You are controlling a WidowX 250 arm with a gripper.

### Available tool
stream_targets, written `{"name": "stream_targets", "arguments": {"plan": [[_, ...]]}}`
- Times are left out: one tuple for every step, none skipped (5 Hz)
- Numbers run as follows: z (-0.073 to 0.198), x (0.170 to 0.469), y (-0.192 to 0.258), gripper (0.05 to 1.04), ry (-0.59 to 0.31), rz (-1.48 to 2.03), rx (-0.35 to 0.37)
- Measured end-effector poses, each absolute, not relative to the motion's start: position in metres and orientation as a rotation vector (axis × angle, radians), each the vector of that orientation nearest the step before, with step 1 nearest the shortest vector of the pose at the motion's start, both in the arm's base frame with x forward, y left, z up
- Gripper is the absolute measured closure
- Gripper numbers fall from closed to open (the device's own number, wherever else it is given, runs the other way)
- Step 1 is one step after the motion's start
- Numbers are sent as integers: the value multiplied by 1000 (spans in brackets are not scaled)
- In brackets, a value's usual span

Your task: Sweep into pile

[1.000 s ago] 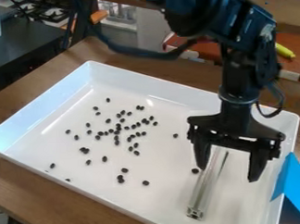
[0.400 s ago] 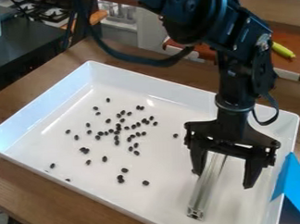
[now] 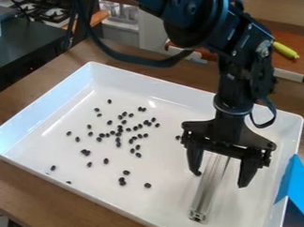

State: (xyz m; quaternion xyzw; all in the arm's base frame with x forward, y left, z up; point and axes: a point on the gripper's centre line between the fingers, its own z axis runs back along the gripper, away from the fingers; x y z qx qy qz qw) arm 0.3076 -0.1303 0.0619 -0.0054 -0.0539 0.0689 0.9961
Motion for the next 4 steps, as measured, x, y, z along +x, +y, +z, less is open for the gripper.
{"name": "stream_targets", "arguments": {"plan": [[63, 310, -129, 84, -125, 149, -1], [57, 310, -128, 121, -112, 147, 6], [55, 309, -128, 402, -108, 157, 7], [46, 307, -125, 680, -102, 158, 23]]}}
